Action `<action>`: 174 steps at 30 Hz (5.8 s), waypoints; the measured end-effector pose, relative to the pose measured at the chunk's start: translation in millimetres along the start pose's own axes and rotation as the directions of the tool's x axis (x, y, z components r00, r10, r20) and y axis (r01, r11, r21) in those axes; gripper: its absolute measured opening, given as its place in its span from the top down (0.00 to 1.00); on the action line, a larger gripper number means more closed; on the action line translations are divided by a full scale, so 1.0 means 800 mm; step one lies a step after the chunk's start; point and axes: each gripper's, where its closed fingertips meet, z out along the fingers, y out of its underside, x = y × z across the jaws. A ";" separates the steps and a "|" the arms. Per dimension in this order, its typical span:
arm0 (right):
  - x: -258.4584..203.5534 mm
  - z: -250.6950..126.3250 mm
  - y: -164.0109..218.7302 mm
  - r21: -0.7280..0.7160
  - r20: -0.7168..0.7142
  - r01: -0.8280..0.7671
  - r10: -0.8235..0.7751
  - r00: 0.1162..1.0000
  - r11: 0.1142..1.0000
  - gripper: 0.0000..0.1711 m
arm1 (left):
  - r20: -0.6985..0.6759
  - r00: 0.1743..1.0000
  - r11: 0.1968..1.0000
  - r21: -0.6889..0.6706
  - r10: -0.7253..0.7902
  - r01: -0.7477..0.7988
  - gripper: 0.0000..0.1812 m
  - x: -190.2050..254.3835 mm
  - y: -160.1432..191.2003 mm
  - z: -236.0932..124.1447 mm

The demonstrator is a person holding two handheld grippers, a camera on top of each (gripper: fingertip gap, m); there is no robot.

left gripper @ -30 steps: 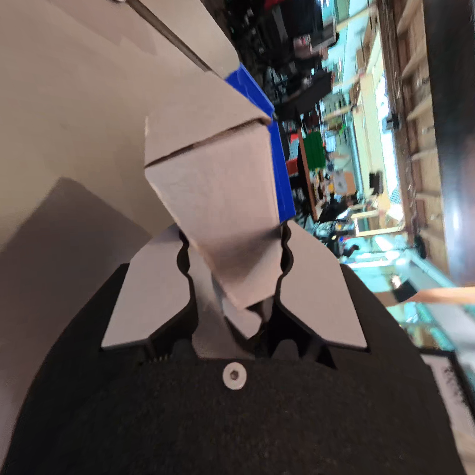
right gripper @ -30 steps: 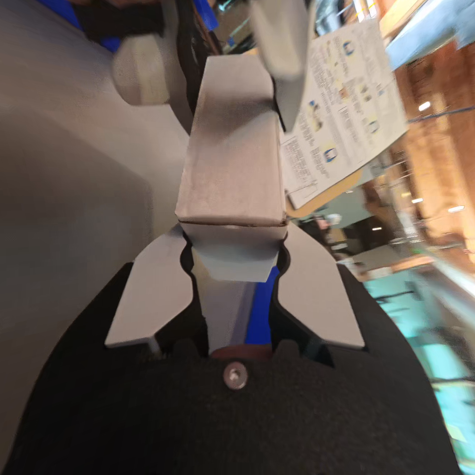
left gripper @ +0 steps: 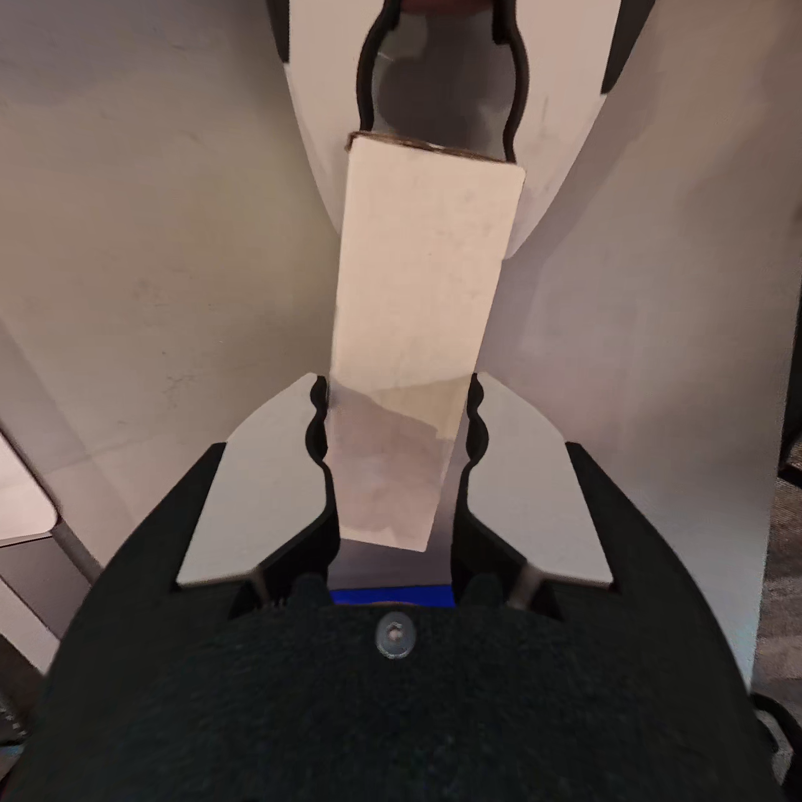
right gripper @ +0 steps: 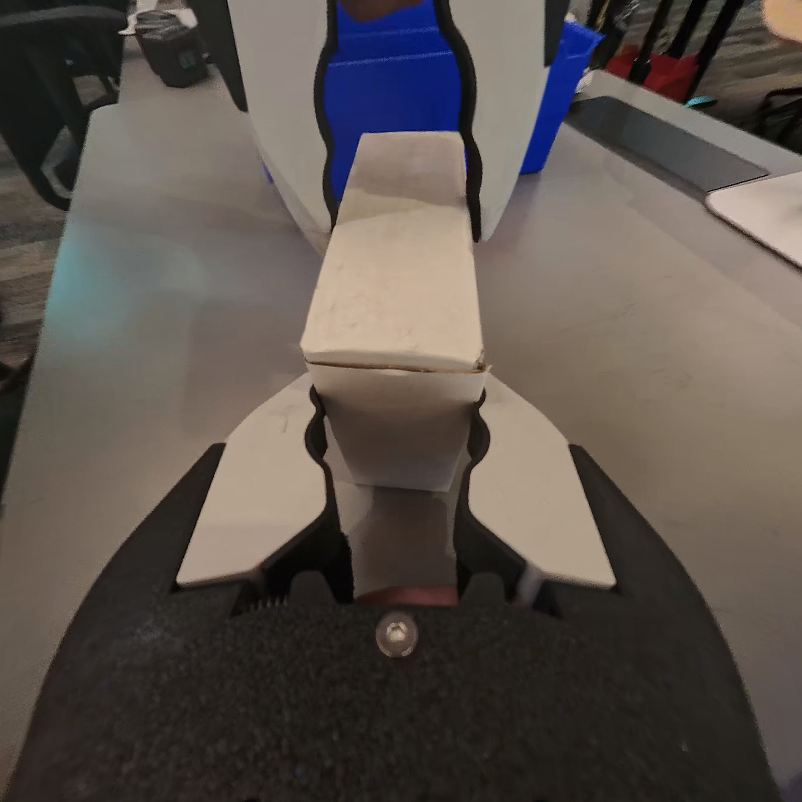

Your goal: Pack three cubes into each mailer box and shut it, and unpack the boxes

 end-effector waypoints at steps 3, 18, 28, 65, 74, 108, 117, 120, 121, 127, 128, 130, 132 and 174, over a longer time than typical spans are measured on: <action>0.012 0.004 0.002 0.003 -0.128 0.052 -0.051 0.990 0.999 0.57 | -0.005 1.000 0.999 0.038 -0.031 0.031 0.67 -0.004 -0.005 -0.001; 0.019 0.017 0.008 -0.082 -0.169 0.114 -0.127 0.977 0.990 0.58 | -0.273 0.956 0.990 0.058 -0.104 0.125 0.69 0.009 0.002 -0.012; 0.023 0.014 0.010 -0.095 -0.157 0.081 -0.095 0.983 0.992 0.58 | -0.270 0.949 0.972 0.121 -0.164 0.203 0.69 0.004 -0.004 -0.010; 0.032 0.006 0.012 -0.128 -0.221 0.113 -0.140 0.965 0.985 0.60 | 0.832 0.552 0.984 0.057 0.047 -0.168 0.98 -0.013 -0.013 -0.029; 0.028 0.009 0.007 -0.205 -0.251 0.249 -0.297 0.921 0.947 0.60 | 0.620 0.781 0.974 0.213 -0.073 -0.078 0.99 -0.017 -0.017 -0.070; 0.001 0.005 0.009 -0.029 -0.325 -0.076 0.062 0.944 0.997 0.64 | 0.585 0.802 0.974 0.225 -0.124 -0.013 0.99 -0.030 -0.015 -0.121; 0.000 0.007 0.013 -0.084 -0.343 -0.019 -0.011 0.939 0.996 0.63 | 0.564 0.813 0.989 0.083 -0.145 0.118 0.99 -0.162 0.013 -0.071; 0.000 0.006 0.013 -0.067 -0.339 -0.034 0.009 0.941 0.997 0.64 | 0.504 0.850 0.987 0.031 -0.153 0.159 0.99 -0.192 0.020 -0.023; 0.000 0.006 0.012 -0.062 -0.333 -0.041 0.019 0.943 0.997 0.64 | 0.490 0.858 0.986 0.019 -0.154 0.166 0.98 -0.199 0.020 -0.008; -0.004 0.009 0.007 -0.026 -0.291 -0.059 0.049 0.955 0.998 0.69 | 0.494 0.852 0.983 0.033 -0.171 0.178 0.97 -0.211 0.000 0.013; -0.005 0.009 0.006 -0.017 -0.271 -0.065 0.058 0.961 0.998 0.69 | 0.505 0.846 0.983 0.040 -0.173 0.177 0.97 -0.209 -0.002 0.007; -0.009 0.007 0.002 0.007 -0.222 -0.054 0.054 0.974 0.999 0.67 | 0.521 0.831 0.980 0.069 -0.196 0.187 0.96 -0.202 -0.005 -0.009; -0.008 0.000 -0.003 0.020 -0.225 -0.008 0.012 0.974 1.000 0.66 | 0.513 0.820 0.967 0.136 -0.254 0.214 0.87 -0.187 -0.008 -0.029; -0.006 -0.010 0.001 0.004 0.021 0.240 -0.240 0.971 0.971 0.71 | -0.045 0.445 0.203 0.846 -0.894 0.493 0.80 0.166 0.077 -0.023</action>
